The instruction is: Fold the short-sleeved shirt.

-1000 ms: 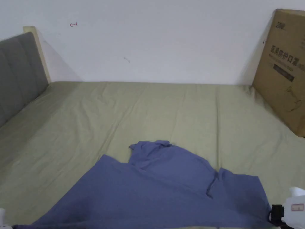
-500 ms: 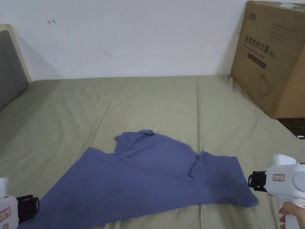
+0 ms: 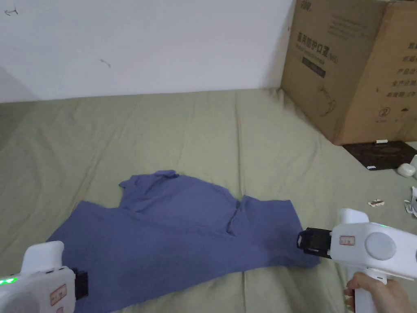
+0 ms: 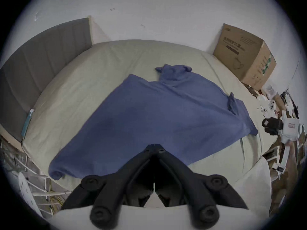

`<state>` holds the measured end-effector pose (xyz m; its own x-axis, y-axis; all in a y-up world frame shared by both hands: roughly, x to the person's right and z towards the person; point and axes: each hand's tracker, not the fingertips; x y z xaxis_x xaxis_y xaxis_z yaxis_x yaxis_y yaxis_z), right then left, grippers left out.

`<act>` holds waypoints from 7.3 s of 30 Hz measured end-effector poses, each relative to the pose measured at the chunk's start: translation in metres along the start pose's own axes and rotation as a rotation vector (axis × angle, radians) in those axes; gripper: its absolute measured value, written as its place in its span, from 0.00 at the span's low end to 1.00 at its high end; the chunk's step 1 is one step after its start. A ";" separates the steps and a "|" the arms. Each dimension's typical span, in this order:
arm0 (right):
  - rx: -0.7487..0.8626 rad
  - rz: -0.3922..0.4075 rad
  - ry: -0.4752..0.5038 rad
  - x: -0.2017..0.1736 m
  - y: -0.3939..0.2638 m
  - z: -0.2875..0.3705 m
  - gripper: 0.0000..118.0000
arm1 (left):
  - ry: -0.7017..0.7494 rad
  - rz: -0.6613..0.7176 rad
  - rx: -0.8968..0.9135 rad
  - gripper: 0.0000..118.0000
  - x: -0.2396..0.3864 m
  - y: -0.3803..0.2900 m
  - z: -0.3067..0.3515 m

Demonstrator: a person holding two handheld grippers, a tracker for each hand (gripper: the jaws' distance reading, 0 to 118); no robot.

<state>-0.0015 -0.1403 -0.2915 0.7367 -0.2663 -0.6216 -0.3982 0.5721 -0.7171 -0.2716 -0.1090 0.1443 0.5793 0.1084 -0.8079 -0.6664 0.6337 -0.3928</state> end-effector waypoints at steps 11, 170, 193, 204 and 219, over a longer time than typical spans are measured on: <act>-0.135 0.048 -0.069 -0.012 -0.005 -0.062 0.21 | 0.014 -0.030 -0.071 0.00 0.011 0.009 -0.027; -0.197 0.317 -0.060 -0.034 -0.064 0.037 0.48 | 0.271 -0.101 -0.093 0.84 -0.086 -0.038 0.010; -0.130 0.338 0.031 -0.070 -0.097 0.045 0.00 | 0.204 -0.030 -0.084 0.65 -0.103 -0.081 0.040; -0.156 0.274 0.056 -0.064 -0.101 0.040 0.00 | 0.167 0.051 -0.061 0.02 -0.120 -0.064 -0.001; -0.076 0.293 -0.021 -0.041 -0.082 0.052 0.73 | 0.175 0.030 -0.063 0.02 -0.102 -0.061 0.016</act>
<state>0.0296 -0.1365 -0.1908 0.5947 -0.0820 -0.7997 -0.6351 0.5620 -0.5299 -0.2826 -0.1470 0.2580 0.4715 -0.0116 -0.8818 -0.7135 0.5826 -0.3892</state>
